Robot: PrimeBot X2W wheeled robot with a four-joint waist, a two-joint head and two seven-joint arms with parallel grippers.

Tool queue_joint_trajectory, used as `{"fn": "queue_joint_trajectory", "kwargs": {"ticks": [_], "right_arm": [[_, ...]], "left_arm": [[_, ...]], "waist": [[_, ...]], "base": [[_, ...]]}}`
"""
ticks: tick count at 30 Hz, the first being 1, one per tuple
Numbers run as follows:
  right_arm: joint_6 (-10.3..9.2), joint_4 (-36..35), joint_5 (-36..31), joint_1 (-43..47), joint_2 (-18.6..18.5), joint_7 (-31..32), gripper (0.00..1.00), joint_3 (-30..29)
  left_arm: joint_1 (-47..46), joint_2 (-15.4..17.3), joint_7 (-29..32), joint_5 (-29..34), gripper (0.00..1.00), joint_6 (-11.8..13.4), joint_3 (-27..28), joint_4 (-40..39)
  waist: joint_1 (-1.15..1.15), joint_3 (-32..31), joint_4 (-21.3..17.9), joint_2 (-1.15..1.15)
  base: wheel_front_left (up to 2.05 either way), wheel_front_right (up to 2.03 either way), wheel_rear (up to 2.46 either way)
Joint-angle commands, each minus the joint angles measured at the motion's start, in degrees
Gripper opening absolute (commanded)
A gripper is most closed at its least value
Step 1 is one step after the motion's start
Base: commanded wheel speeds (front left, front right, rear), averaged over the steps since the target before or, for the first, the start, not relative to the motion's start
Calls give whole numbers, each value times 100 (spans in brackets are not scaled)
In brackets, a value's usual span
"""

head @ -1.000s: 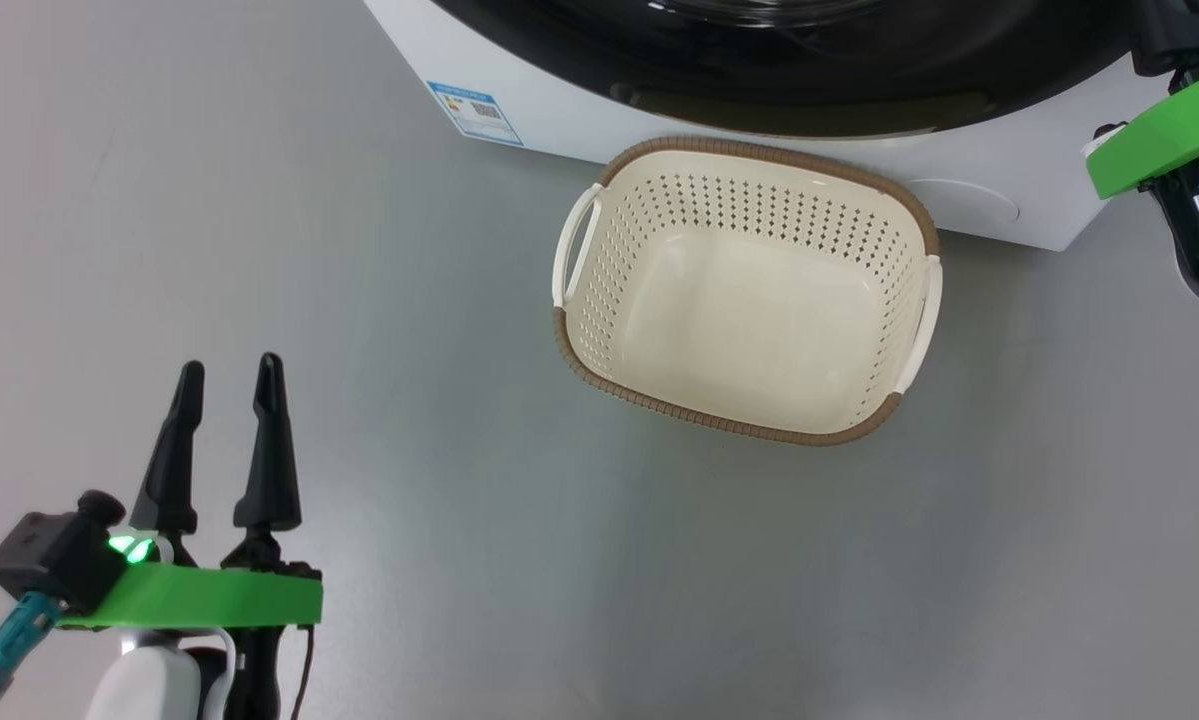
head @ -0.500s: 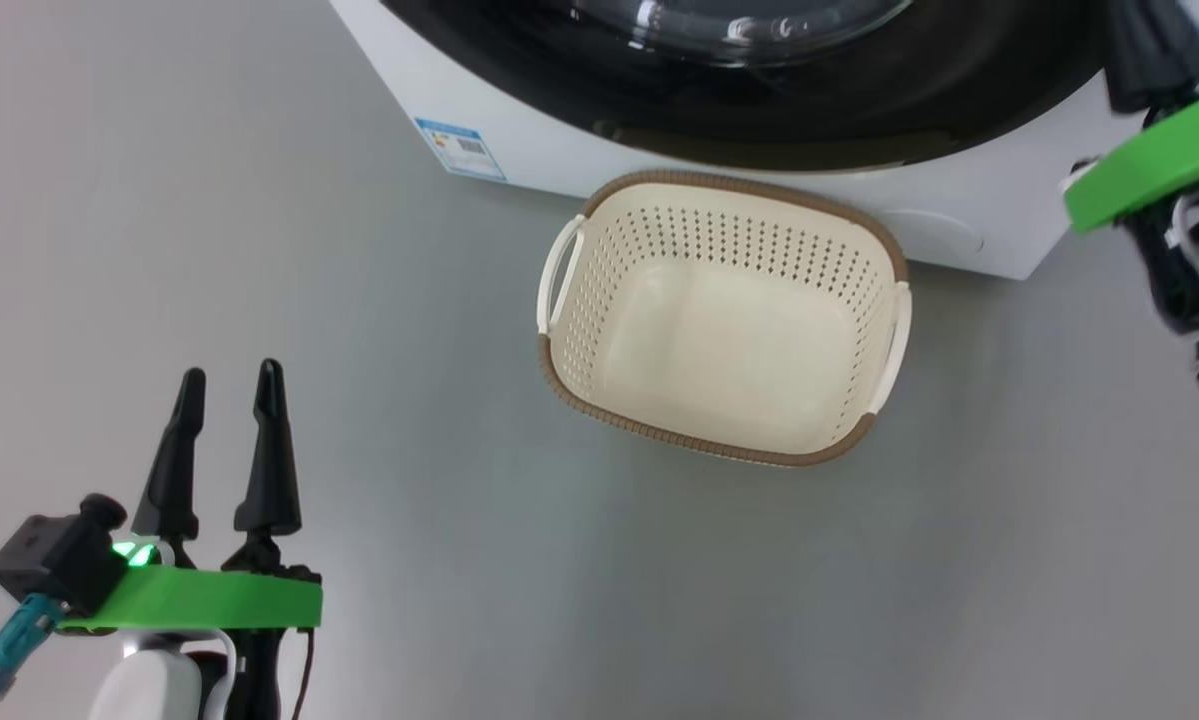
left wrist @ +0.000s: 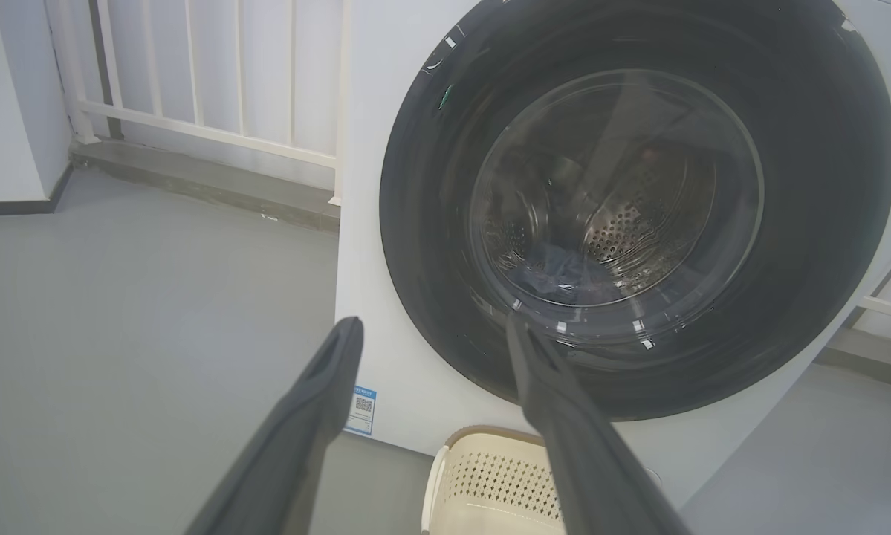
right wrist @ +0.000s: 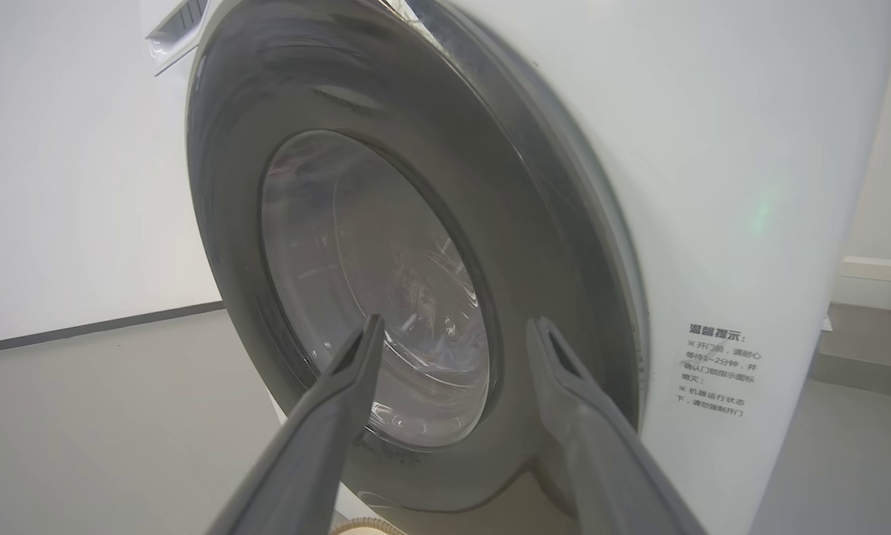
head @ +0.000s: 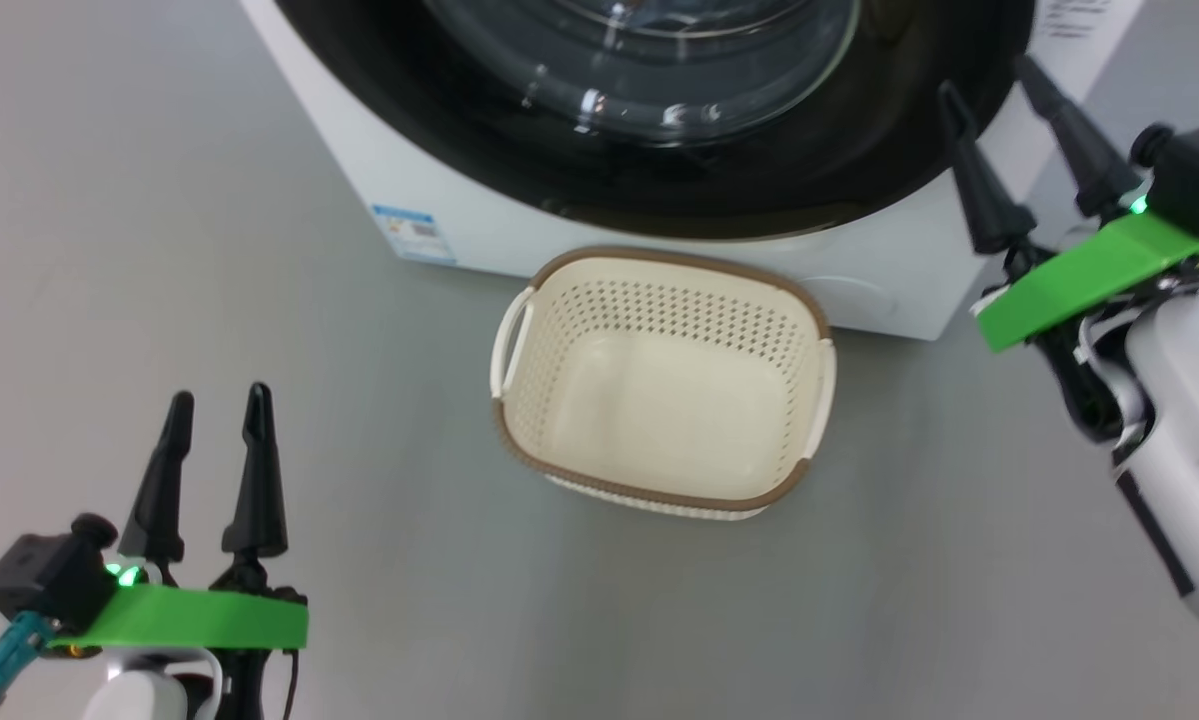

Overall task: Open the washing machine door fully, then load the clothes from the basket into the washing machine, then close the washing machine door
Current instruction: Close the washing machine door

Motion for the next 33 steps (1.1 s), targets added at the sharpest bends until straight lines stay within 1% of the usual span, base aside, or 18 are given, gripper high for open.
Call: {"fn": "queue_joint_trajectory", "kwargs": {"ticks": [1, 7, 14, 19, 20, 21, 24, 25, 33], "right_arm": [[-41, -176, 45, 208, 56, -27, 100, 43], [-41, -393, -2, 690, 185, -27, 100, 58], [-41, -646, -74, 1247, 310, -27, 100, -170], [-41, -844, -174, 1682, 294, -27, 100, -249], [-41, -844, -174, 1682, 294, -27, 100, -249], [-41, -911, -194, 1843, 280, -27, 100, -266], [-41, -1005, -209, 2051, 271, -27, 100, -331], [-41, -1005, -209, 2051, 271, -27, 100, -331], [-41, -1155, -271, 2431, 283, -27, 100, -541]], "left_arm": [[31, 204, -37, 62, 100, -20, 187, -99], [170, 235, -37, 94, 100, -20, 213, -83], [346, 218, -37, 156, 100, -20, 273, -96], [464, 192, -37, 224, 100, -20, 351, -104], [464, 192, -37, 224, 100, -20, 351, -104], [507, 182, -37, 250, 100, -20, 383, -112], [575, 160, -37, 281, 100, -20, 432, -118], [575, 160, -37, 281, 100, -20, 432, -118], [723, 111, -37, 279, 100, -20, 469, -116]], "waist": [[0, -265, -265, 0], [0, -581, -645, 0], [0, -898, -1103, 0], [0, -1091, -1396, 0], [0, -1091, -1396, 0], [0, -1146, -1503, 0], [0, -1220, -1660, 0], [0, -1220, -1660, 0], [0, -1421, -2037, 0]], "base": [[0, 0, 0], [0, 0, 0], [0, 0, 0], [0, 0, 0], [0, 0, 0], [0, 0, 0], [0, 0, 0], [0, 0, 0], [0, 0, 0]]}}
